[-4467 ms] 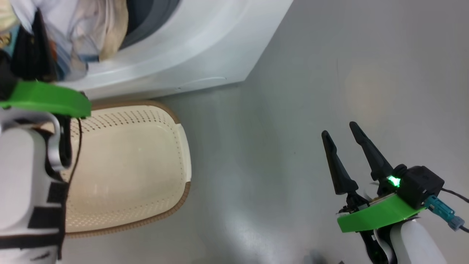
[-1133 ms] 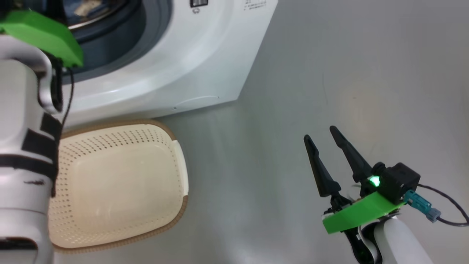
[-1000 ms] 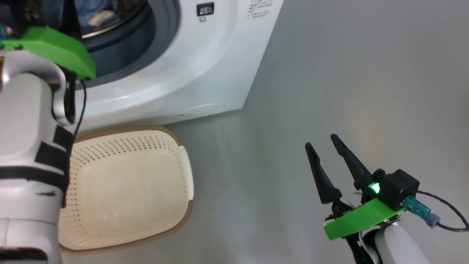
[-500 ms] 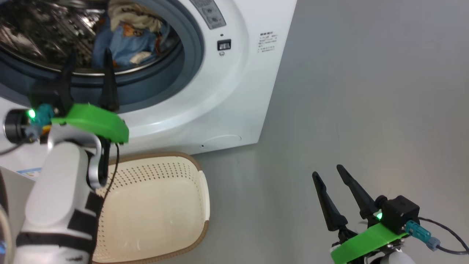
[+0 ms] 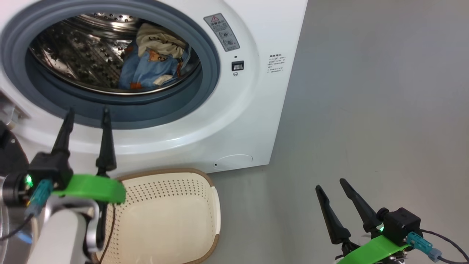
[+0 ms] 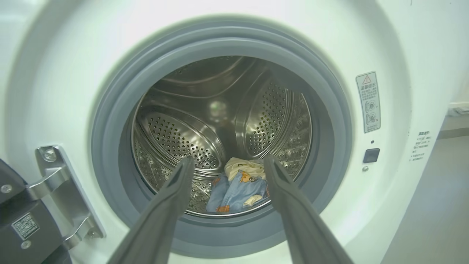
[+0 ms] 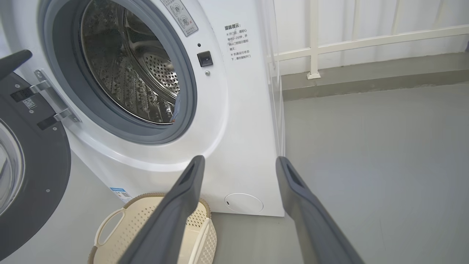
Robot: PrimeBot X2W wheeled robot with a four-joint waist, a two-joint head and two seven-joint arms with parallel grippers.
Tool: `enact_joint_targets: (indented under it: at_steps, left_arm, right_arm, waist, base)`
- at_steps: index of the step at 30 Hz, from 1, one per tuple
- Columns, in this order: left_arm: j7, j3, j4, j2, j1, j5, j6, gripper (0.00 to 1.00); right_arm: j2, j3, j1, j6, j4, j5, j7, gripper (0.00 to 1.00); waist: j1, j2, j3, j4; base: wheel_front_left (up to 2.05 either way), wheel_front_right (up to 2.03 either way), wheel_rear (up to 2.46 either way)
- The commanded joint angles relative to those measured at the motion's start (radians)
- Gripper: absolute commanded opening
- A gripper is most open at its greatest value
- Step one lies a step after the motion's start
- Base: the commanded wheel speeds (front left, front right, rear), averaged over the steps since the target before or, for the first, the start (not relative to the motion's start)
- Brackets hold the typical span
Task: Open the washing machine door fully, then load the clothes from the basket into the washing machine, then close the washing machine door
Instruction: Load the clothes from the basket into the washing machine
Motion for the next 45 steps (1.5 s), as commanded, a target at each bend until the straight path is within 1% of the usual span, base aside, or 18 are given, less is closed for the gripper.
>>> enact_joint_targets:
  at_steps: [1, 6, 11, 15, 19, 27, 29, 31, 45]
  left_arm:
    - [-0.001, 0.044, -0.041, 0.045, 0.009, 0.001, 0.011, 1.00]
    - [-0.002, 0.067, -0.120, 0.067, 0.126, -0.001, 0.036, 1.00]
    - [0.000, 0.092, -0.196, 0.071, 0.235, -0.013, 0.068, 1.00]
    - [0.012, 0.089, -0.234, 0.075, 0.289, -0.011, 0.078, 1.00]
    - [0.018, 0.087, -0.259, 0.067, 0.328, -0.017, 0.090, 1.00]
    - [0.028, 0.088, -0.290, 0.055, 0.398, -0.025, 0.116, 1.00]
    - [0.037, 0.083, -0.295, 0.047, 0.451, -0.029, 0.133, 1.00]
    - [0.036, 0.083, -0.289, 0.044, 0.467, -0.031, 0.139, 1.00]
    - [0.018, 0.096, -0.243, 0.036, 0.505, -0.048, 0.148, 1.00]
  right_arm:
    - [-0.005, 0.025, 0.004, 0.002, -0.023, 0.003, -0.005, 1.00]
    - [-0.012, 0.022, 0.012, 0.002, -0.028, 0.002, -0.005, 1.00]
    - [-0.016, 0.015, 0.022, 0.002, -0.033, 0.000, -0.005, 1.00]
    - [-0.017, 0.007, 0.035, 0.002, -0.036, -0.002, -0.005, 1.00]
    - [-0.018, 0.007, 0.040, 0.002, -0.039, -0.005, -0.005, 1.00]
    - [-0.020, 0.005, 0.041, 0.002, -0.046, -0.008, -0.005, 1.00]
    - [-0.020, -0.001, 0.044, 0.002, -0.050, -0.009, -0.005, 1.00]
    - [-0.019, -0.001, 0.042, 0.002, -0.052, -0.011, -0.005, 1.00]
    - [-0.020, -0.006, 0.043, 0.002, -0.054, -0.016, -0.005, 1.00]
  waist:
    - [0.0000, 0.0000, -0.008, 0.005]
    - [0.0000, 0.0000, -0.022, 0.007]
    - [0.0000, 0.0000, -0.035, 0.012]
    - [0.0000, 0.0000, -0.044, 0.027]
    - [0.0000, 0.0000, -0.050, 0.035]
    - [0.0000, 0.0000, -0.059, 0.035]
    - [0.0000, 0.0000, -0.060, 0.035]
    - [0.0000, 0.0000, -0.060, 0.032]
    - [0.0000, 0.0000, -0.072, 0.024]
  base:
    - [0.00, 0.00, 0.00]
    - [0.00, 0.00, 0.00]
    - [0.00, 0.00, 0.00]
    - [0.00, 0.00, 0.00]
    - [0.00, 0.00, 0.00]
    - [0.00, 0.00, 0.00]
    - [0.00, 0.00, 0.00]
    - [0.00, 0.00, 0.00]
    - [0.00, 0.00, 0.00]
